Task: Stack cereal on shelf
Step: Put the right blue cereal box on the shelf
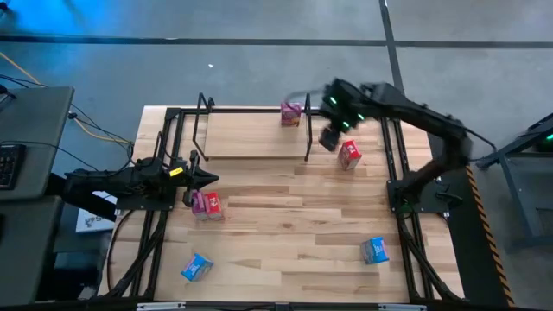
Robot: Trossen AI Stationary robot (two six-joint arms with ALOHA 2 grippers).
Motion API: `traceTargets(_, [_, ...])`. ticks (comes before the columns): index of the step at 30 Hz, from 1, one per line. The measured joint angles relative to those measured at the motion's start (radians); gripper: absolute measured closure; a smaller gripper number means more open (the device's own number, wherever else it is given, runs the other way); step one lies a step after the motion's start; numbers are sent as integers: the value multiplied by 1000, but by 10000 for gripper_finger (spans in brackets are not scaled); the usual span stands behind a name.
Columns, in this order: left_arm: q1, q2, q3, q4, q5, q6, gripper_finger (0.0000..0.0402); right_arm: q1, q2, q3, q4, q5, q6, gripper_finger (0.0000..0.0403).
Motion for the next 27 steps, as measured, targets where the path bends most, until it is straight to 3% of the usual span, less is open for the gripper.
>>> traceTargets(6, [0, 0, 0, 0, 0, 0, 396, 165, -289, -304, -13, -2, 555, 194])
traceTargets(13, [0, 0, 0, 0, 0, 0, 396, 439, -462, -447, -134, -108, 1131, 194])
traceTargets(19, [0, 0, 0, 0, 0, 0, 396, 685, -471, -450, -161, -147, 1378, 194])
traceTargets(27, [0, 0, 0, 0, 0, 0, 396, 1007, -413, -450, -66, -11, 1526, 194])
